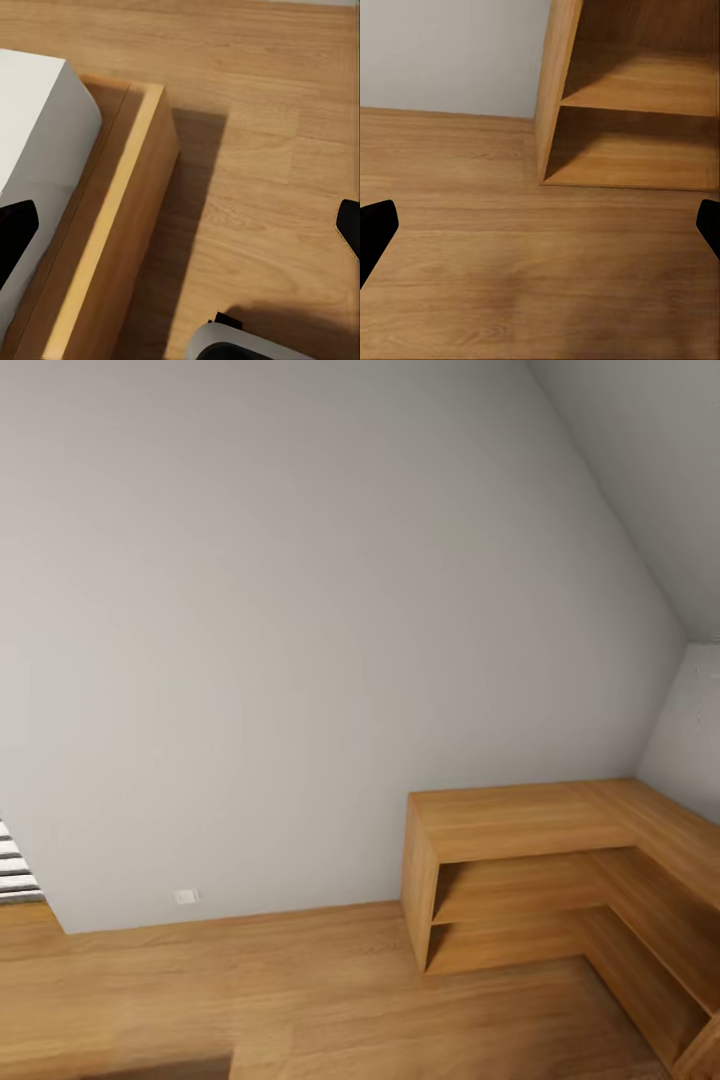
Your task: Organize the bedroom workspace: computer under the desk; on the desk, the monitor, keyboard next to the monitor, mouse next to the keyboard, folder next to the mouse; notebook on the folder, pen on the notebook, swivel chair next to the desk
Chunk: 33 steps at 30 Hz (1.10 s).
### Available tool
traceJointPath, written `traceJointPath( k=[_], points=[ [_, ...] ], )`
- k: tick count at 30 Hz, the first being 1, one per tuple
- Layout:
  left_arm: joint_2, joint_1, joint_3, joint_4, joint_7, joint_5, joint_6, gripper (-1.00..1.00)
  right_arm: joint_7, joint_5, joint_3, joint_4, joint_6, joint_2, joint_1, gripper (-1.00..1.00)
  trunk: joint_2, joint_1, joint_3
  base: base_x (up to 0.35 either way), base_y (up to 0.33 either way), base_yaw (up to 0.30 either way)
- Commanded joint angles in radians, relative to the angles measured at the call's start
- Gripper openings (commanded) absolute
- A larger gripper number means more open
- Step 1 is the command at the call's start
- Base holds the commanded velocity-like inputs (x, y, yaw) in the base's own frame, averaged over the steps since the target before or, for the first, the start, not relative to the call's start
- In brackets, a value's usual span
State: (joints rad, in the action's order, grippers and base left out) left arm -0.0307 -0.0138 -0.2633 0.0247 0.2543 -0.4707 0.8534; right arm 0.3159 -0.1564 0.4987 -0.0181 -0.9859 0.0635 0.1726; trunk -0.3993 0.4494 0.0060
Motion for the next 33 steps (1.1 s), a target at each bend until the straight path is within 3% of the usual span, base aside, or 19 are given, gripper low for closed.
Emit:
traceJointPath(
  k=[1, 11, 16, 33],
  points=[
    [0.0, 0.0, -0.009, 0.0, 0.006, -0.004, 0.002, 1.0, 0.0, -0.009, 0.009, -0.002, -0.003, 0.0, 0.001, 1.0, -0.001, 0.001, 0.0, 0.083, 0.0, -0.277],
    [-0.001, 0.0, -0.008, 0.0, 0.006, -0.005, 0.001, 1.0, -0.001, -0.009, 0.009, -0.002, -0.001, -0.001, 0.001, 1.0, -0.001, 0.001, 0.0, 0.02, 0.0, -0.29],
    [-0.001, 0.0, -0.008, 0.0, 0.007, -0.005, 0.001, 1.0, -0.003, -0.009, 0.009, -0.002, 0.036, 0.001, 0.001, 1.0, -0.001, 0.001, 0.0, 0.071, 0.0, -0.293],
    [-0.001, 0.0, -0.008, 0.0, 0.008, -0.005, 0.0, 1.0, -0.001, -0.009, 0.011, -0.002, 0.066, 0.002, 0.001, 1.0, -0.001, 0.001, 0.0, 0.288, 0.0, -0.282]
  ],
)
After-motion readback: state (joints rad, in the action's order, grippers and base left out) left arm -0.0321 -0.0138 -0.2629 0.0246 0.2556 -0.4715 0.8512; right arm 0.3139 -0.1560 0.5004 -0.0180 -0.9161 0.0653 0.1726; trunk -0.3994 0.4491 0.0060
